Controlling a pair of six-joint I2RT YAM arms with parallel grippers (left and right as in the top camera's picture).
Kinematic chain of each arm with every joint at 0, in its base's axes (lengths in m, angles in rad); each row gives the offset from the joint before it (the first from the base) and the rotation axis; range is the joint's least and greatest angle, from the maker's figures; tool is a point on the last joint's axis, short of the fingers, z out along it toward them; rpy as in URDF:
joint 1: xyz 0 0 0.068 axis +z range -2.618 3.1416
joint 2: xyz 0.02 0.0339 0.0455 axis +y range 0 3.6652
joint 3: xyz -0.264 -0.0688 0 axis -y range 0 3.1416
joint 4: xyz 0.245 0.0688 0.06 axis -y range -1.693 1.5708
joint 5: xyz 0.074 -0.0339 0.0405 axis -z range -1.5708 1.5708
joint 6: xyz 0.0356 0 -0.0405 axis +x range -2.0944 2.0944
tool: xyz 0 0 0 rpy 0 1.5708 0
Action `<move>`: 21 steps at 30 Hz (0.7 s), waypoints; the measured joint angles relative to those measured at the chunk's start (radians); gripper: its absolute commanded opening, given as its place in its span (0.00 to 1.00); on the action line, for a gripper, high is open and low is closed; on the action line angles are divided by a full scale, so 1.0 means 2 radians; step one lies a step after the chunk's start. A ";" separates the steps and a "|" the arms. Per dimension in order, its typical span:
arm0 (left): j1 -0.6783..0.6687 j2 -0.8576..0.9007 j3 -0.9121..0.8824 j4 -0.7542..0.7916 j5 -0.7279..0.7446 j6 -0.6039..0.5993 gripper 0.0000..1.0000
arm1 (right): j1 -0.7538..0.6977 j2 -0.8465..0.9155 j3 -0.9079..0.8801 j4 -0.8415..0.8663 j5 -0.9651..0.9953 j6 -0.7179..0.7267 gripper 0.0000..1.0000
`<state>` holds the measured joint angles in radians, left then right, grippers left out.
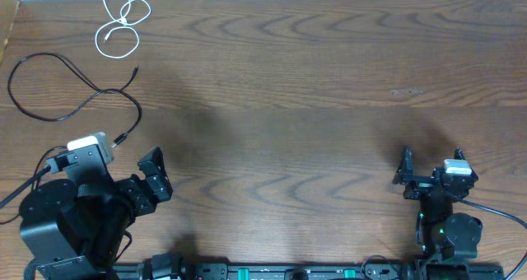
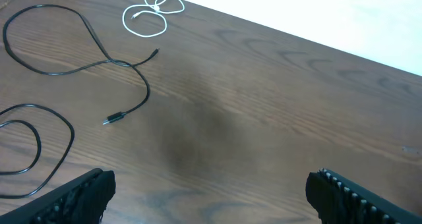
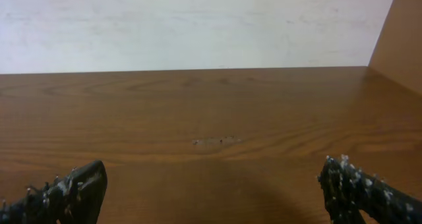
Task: Untangle cables
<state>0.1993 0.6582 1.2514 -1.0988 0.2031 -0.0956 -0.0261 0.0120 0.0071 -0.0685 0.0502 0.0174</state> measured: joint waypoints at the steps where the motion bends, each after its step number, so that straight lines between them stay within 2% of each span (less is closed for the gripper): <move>1: 0.000 0.000 0.000 0.000 0.000 0.000 0.98 | 0.000 0.000 0.000 0.000 -0.001 0.000 0.99; 21: 0.000 0.000 0.000 0.000 0.000 0.000 0.98 | 0.000 0.000 0.000 -0.001 -0.005 -0.015 0.99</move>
<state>0.1993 0.6582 1.2514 -1.0988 0.2031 -0.0959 -0.0269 0.0120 0.0071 -0.0700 0.0399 -0.0120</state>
